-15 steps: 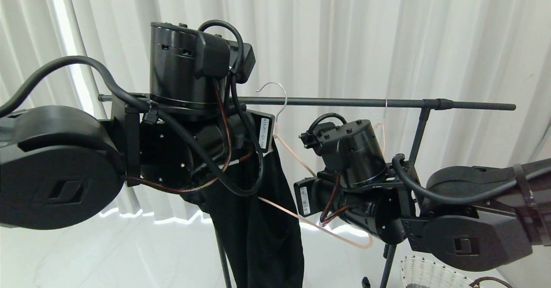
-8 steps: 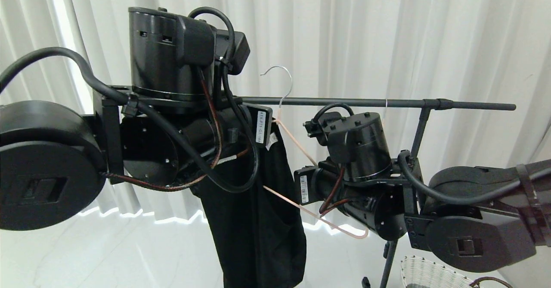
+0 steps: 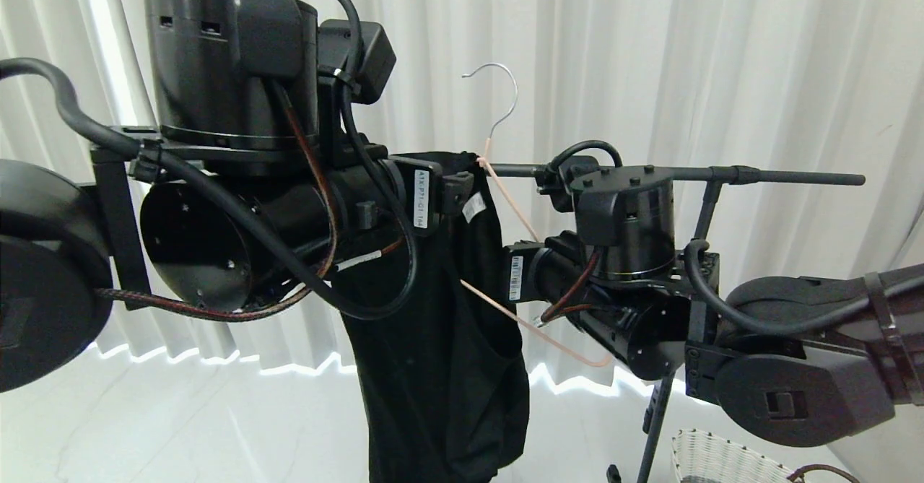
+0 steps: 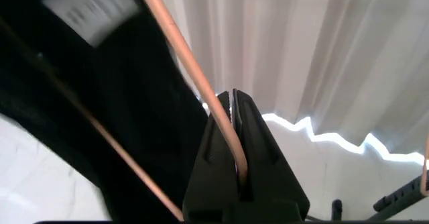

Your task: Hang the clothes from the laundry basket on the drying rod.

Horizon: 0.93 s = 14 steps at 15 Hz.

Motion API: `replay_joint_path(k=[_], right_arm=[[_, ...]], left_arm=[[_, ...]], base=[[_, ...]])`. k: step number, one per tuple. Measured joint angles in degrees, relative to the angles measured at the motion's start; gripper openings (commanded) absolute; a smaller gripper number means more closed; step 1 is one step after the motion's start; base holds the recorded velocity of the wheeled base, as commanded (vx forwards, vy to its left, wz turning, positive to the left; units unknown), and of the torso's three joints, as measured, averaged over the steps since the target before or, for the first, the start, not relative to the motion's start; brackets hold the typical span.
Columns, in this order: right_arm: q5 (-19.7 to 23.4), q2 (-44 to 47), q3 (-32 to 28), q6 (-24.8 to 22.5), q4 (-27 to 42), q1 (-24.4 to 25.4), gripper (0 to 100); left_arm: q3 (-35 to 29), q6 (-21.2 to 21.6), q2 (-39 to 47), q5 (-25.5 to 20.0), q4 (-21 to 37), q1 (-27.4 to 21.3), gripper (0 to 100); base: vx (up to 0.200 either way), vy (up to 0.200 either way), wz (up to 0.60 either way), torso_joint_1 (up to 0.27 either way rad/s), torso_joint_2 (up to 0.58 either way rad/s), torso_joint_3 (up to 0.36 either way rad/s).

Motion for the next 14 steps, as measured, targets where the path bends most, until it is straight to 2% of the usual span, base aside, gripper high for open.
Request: replay_joint_path(k=[4, 8, 11, 14], right_arm=[[-1.4, -0.6, 0.2, -0.1, -0.2, -0.8, 0], [-2.0, -2.1, 2.1, -1.8, -2.2, -1.5, 0], [-1.1, -5.2, 8.6, -6.0, -7.2, -1.8, 0], [2.7, -9.6, 19.7, -9.7, -13.7, -1.8, 0]], left_arm=[[0.6, 0.1, -1.1, -0.1, 0.0, -0.7, 100], [5.5, 0.2, -4.3, -0.1, 0.0, -1.0, 100], [11.8, 1.9, -9.5, -1.5, 0.1, -0.3, 100], [16.0, 5.4, -15.4, -8.7, 0.5, 0.3, 100]], base=[[0.0, 0.0, 0.0, 0.0, 0.0, 0.0], [0.0, 0.0, 0.0, 0.0, 0.0, 0.0], [0.0, 0.0, 0.0, 0.0, 0.0, 0.0], [0.0, 0.0, 0.0, 0.0, 0.0, 0.0]])
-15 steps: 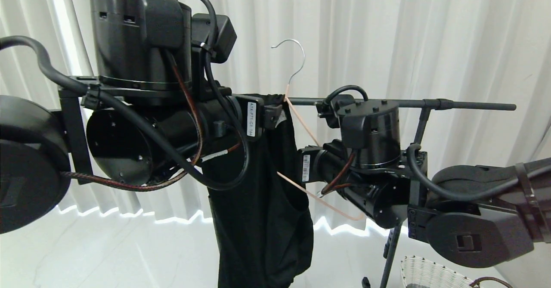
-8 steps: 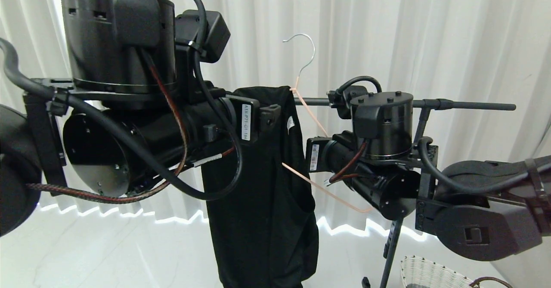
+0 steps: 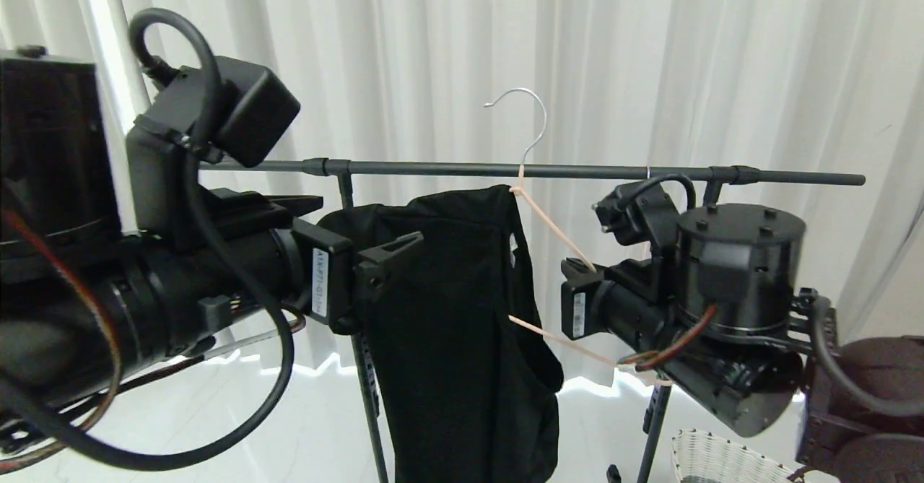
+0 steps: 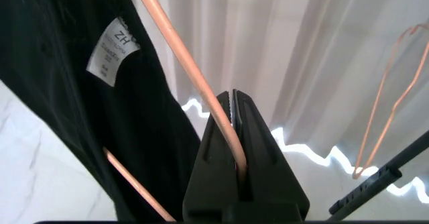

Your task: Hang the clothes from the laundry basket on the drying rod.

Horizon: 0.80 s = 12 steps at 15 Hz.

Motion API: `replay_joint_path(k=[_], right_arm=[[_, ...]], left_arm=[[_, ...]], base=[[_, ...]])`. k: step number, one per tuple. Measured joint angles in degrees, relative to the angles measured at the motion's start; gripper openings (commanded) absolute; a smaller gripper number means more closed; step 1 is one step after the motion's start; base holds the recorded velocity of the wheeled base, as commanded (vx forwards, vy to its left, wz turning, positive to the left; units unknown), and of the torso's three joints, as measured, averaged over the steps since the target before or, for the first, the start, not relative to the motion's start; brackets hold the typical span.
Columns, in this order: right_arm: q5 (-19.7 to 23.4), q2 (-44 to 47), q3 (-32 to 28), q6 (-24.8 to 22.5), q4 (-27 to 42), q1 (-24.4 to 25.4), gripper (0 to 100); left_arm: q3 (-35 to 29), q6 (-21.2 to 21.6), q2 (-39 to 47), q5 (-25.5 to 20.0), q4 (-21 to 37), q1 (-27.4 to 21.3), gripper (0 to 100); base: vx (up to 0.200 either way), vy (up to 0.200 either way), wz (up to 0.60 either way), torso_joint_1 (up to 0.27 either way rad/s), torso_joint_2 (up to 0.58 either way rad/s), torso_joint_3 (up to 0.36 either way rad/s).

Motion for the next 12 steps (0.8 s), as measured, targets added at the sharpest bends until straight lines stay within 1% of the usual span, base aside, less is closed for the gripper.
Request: replay_joint_path(k=[2, 3, 4, 5, 6, 7, 8, 9, 10, 12], right_arm=[[3.1, -3.1, 7.0, -1.6, -4.8, 0.2, 0], [4.7, -4.9, 10.1, -2.4, -6.1, 0.2, 0], [6.1, -6.8, 12.9, -3.0, -6.5, 0.4, 0], [7.1, -8.2, 14.9, -3.6, -6.6, 0.4, 0], [7.6, -9.6, 16.5, -3.7, -6.9, 0.5, 0], [7.9, -11.3, 18.5, -3.8, -7.0, 0.9, 0], [8.0, -12.8, 20.2, -4.1, -7.0, 1.4, 0], [8.1, -14.2, 22.0, -4.4, -7.0, 2.1, 0], [8.1, -15.4, 23.3, -4.5, -7.0, 2.9, 0], [8.1, -17.7, 26.2, -5.1, -7.0, 5.4, 0]], left_arm=[[0.9, 0.8, -2.3, -6.2, 0.1, 0.1, 100], [1.2, 1.3, -3.2, -9.6, 0.0, 0.1, 100], [1.8, 2.5, -3.9, -15.0, 0.1, 0.1, 100], [2.6, 4.0, -4.5, -18.0, 0.1, 0.0, 100], [3.6, 6.1, -5.0, -20.1, -0.1, -0.1, 100], [5.4, 8.1, -5.4, -23.8, 0.1, -0.3, 100], [6.6, 8.6, -5.9, -28.3, -0.1, -0.7, 100], [8.2, 9.0, -6.4, -31.6, 0.0, -1.6, 100], [9.5, 9.3, -6.8, -32.5, -0.1, -2.4, 100], [11.0, 9.7, -7.0, -32.7, -0.2, -3.5, 100]], base=[[0.0, 0.0, 0.0, 0.0, 0.0, 0.0], [0.0, 0.0, 0.0, 0.0, 0.0, 0.0], [0.0, 0.0, 0.0, 0.0, 0.0, 0.0], [0.0, 0.0, 0.0, 0.0, 0.0, 0.0], [0.0, 0.0, 0.0, 0.0, 0.0, 0.0], [0.0, 0.0, 0.0, 0.0, 0.0, 0.0], [0.0, 0.0, 0.0, 0.0, 0.0, 0.0], [0.0, 0.0, 0.0, 0.0, 0.0, 0.0], [0.0, 0.0, 0.0, 0.0, 0.0, 0.0], [0.0, 0.0, 0.0, 0.0, 0.0, 0.0]])
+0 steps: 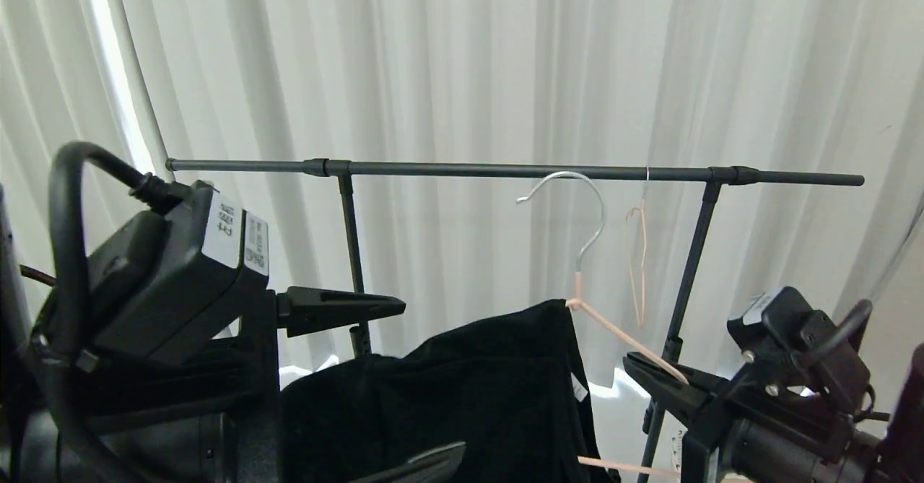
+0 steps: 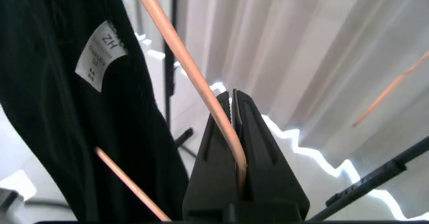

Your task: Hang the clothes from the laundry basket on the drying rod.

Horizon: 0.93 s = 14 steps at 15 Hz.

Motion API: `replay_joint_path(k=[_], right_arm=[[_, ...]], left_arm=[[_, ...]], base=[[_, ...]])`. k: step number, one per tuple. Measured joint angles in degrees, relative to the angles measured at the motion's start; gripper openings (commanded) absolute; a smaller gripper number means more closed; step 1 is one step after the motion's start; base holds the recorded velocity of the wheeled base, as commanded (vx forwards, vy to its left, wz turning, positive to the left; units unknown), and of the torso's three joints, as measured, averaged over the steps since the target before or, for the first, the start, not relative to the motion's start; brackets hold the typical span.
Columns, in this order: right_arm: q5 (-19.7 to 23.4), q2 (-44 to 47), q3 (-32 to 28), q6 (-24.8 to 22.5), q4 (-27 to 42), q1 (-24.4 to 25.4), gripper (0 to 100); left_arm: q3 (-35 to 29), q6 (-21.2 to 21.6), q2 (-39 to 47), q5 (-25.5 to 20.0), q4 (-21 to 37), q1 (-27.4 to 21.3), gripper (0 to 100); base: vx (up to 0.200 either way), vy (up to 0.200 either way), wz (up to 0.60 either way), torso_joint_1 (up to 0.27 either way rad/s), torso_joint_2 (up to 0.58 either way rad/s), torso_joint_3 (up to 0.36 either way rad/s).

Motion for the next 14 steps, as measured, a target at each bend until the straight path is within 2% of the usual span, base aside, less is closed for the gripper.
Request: replay_joint_path(k=[4, 8, 10, 14], right_arm=[[-0.1, -3.7, 4.2, -3.9, 0.0, 3.9, 0], [-0.1, -5.4, 5.0, -5.3, 0.0, 5.3, 0], [-0.1, -5.9, 5.1, -6.0, 0.0, 6.4, 0], [-0.2, -6.3, 5.0, -8.3, -2.3, 7.7, 0]], left_arm=[[2.8, 0.5, 0.4, -0.5, 0.1, -2.8, 100], [4.6, 0.2, 1.1, -1.7, 0.1, -6.4, 100], [4.4, -0.3, 2.9, -1.9, 0.1, -6.9, 100], [0.9, -3.9, 6.3, -2.1, -0.1, -7.1, 100]], base=[[0.0, 0.0, 0.0, 0.0, 0.0, 0.0], [0.0, 0.0, 0.0, 0.0, 0.0, 0.0], [0.0, 0.0, 0.0, 0.0, 0.0, 0.0], [0.0, 0.0, 0.0, 0.0, 0.0, 0.0]])
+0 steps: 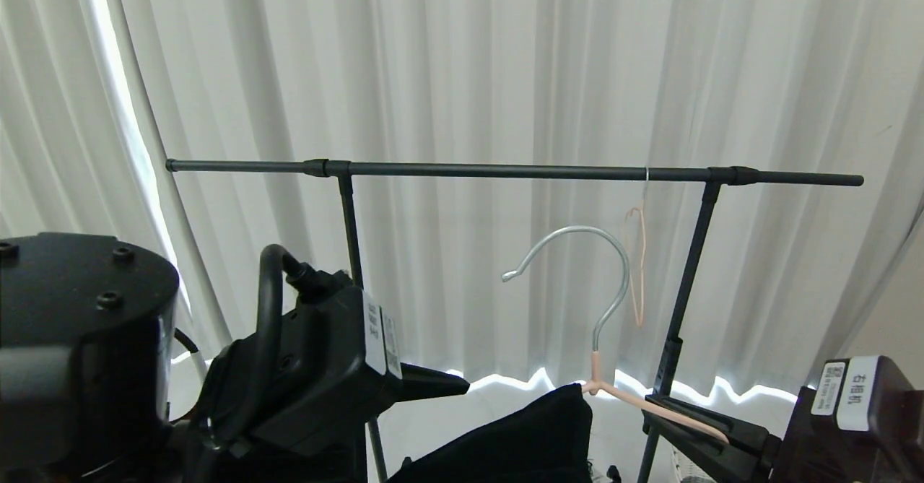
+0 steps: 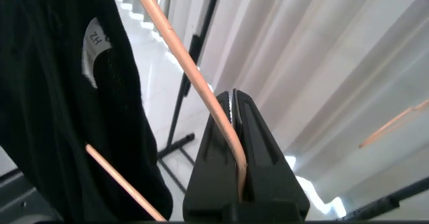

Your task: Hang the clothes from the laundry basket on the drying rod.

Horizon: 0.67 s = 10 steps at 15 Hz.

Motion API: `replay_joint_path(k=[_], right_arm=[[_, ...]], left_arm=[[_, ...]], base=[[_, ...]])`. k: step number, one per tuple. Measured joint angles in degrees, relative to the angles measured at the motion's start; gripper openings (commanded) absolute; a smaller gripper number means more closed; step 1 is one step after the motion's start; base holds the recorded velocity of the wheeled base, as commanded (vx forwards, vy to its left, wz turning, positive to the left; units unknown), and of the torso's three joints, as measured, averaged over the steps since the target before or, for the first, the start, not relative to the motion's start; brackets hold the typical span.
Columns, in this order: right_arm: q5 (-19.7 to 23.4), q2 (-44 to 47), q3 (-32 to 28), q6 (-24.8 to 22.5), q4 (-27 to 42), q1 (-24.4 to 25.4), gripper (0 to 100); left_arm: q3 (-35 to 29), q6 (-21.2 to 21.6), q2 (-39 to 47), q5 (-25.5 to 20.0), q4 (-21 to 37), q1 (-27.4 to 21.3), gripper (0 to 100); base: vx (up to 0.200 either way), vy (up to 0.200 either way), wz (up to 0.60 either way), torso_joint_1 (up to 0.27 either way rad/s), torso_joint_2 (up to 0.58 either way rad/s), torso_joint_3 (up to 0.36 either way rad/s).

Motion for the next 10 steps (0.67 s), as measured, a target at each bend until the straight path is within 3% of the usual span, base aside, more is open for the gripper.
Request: replay_joint_path(k=[2, 3, 10], right_arm=[[0.0, 0.0, 0.0, -0.4, -0.1, 0.1, 0], [0.0, 0.0, 0.0, -0.4, -0.2, 0.2, 0], [-0.1, -0.1, -0.2, -1.1, -1.7, 0.3, 0]], left_arm=[[-0.3, 0.0, 1.0, -0.1, 0.0, 0.0, 100], [-0.5, 0.0, 1.5, -0.1, 0.0, -0.1, 0], [-0.5, -0.2, 2.3, 0.0, 0.0, -0.1, 0]], base=[[0.0, 0.0, 0.0, 0.0, 0.0, 0.0], [0.0, 0.0, 0.0, 0.0, 0.0, 0.0], [0.0, 0.0, 0.0, 0.0, 0.0, 0.0]])
